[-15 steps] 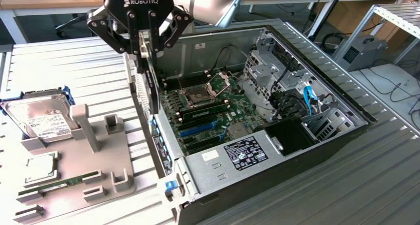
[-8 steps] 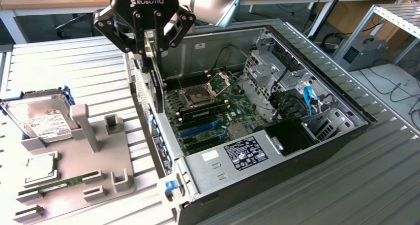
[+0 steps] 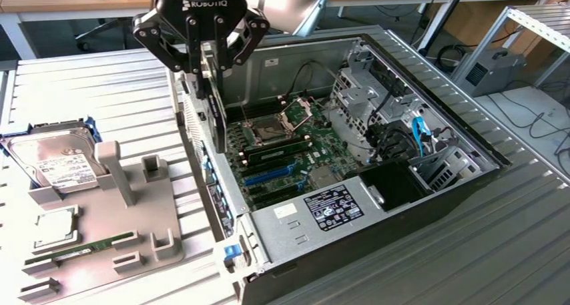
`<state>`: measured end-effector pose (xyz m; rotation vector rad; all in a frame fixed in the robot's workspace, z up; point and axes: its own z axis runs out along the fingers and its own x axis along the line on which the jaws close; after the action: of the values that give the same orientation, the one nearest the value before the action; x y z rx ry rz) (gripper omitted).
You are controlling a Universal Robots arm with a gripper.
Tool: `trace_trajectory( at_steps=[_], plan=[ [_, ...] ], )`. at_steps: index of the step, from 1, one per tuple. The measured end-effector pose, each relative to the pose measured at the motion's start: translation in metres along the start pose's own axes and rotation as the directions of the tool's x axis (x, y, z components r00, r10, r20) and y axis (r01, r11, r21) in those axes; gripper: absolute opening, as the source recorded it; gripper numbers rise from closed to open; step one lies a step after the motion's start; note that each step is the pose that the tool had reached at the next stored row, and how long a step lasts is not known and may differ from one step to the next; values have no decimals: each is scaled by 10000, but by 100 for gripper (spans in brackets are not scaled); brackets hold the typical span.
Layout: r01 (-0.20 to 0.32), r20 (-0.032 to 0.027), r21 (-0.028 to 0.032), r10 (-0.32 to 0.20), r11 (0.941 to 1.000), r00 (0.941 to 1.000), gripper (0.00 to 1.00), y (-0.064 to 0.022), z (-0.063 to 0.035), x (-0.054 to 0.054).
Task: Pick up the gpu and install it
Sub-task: 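Pick up the gpu and move the gpu toward the slot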
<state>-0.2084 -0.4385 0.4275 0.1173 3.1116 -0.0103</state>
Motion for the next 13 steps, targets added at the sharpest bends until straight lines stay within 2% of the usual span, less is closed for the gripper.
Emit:
trace_trajectory(
  at_steps=[13],
  plan=[
    [1,0,0,-1,10000,10000,26,8,28,-103]
  ],
)
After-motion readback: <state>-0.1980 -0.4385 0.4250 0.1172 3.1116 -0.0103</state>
